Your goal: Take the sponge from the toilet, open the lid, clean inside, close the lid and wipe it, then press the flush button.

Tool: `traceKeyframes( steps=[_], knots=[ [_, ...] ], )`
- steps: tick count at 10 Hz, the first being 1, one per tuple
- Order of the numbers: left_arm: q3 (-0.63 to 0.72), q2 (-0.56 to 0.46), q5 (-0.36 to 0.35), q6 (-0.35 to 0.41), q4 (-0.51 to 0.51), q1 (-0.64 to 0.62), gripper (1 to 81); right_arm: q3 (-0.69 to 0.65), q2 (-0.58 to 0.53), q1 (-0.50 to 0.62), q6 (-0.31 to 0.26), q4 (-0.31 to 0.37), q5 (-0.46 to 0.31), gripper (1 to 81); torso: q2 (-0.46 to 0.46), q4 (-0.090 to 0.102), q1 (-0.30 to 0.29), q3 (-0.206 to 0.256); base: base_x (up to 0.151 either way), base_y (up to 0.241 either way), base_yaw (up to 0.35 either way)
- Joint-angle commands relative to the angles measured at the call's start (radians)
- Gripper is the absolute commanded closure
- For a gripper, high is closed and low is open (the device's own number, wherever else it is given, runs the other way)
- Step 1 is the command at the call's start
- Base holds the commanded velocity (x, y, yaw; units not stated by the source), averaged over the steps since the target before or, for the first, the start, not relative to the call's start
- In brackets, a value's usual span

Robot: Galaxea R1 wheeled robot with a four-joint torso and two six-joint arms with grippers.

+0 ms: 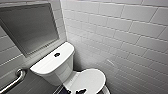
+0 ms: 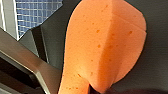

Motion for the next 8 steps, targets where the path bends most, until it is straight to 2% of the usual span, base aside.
traceKeyframes(
  steps=[1,3,8],
  knots=[
    [0.039,-0.064,-0.155,0.041,0.029,-0.177,1.0,0.012,-0.009,-0.009,-0.004,-0.027,-0.059,81.1,0.000,0.000,0.000,0.000,0.000,0.000,0.000],
    [0.048,-0.098,-0.190,0.041,-0.035,-0.177,1.0,0.006,-0.008,-0.009,-0.004,-0.027,-0.059,81.1,0.000,0.000,0.000,0.000,0.000,0.000,0.000],
    [0.094,-0.164,-0.225,0.019,-0.287,-0.198,1.0,-0.008,0.003,-0.009,-0.002,-0.026,-0.061,81.1,0.000,0.000,0.000,0.000,0.000,0.000,0.000]
  ],
)
